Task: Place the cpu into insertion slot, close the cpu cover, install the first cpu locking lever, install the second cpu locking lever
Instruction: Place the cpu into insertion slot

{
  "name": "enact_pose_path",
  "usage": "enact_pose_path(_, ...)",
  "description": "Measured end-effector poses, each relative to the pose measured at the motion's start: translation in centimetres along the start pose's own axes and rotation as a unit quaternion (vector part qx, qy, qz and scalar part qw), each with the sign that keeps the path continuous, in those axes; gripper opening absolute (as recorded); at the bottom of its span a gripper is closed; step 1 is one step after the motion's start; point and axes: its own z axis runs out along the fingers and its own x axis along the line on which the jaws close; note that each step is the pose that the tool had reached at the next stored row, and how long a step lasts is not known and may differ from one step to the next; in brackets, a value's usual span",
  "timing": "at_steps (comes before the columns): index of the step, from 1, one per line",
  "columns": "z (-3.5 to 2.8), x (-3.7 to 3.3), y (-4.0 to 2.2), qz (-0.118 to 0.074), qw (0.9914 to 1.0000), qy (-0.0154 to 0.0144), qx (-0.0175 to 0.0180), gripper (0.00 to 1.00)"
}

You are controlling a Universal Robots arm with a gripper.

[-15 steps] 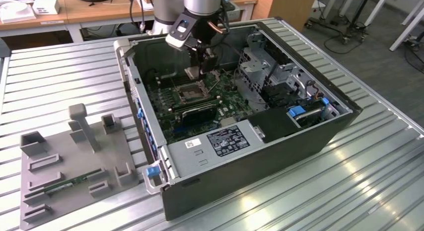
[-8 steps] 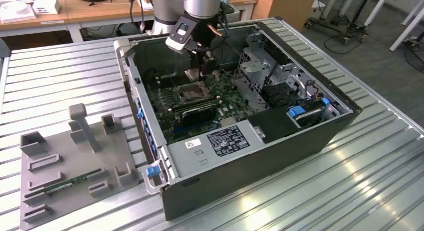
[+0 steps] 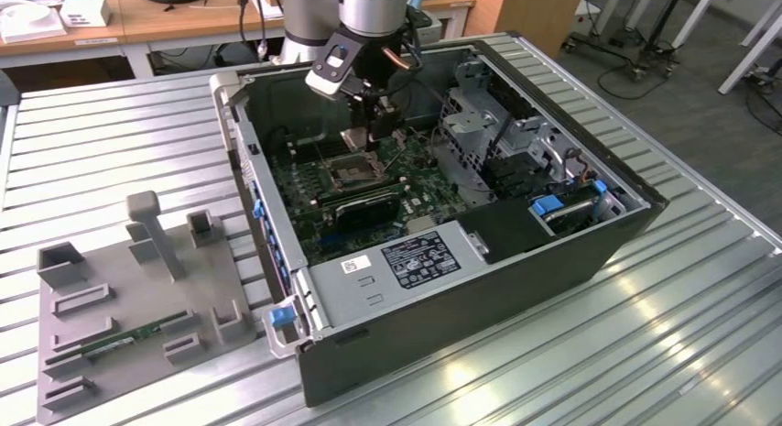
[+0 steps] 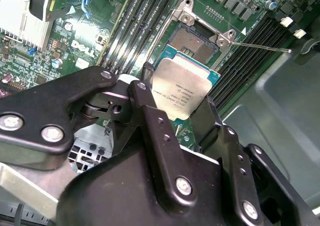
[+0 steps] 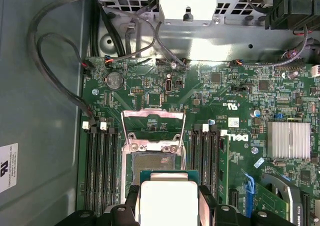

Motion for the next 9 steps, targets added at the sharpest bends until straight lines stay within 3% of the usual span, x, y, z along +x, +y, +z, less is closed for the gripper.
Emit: enact_pose_path(9, 0.12, 0.00, -0.01, 0.000, 1.00000, 0.0000, 0.0000, 0.55)
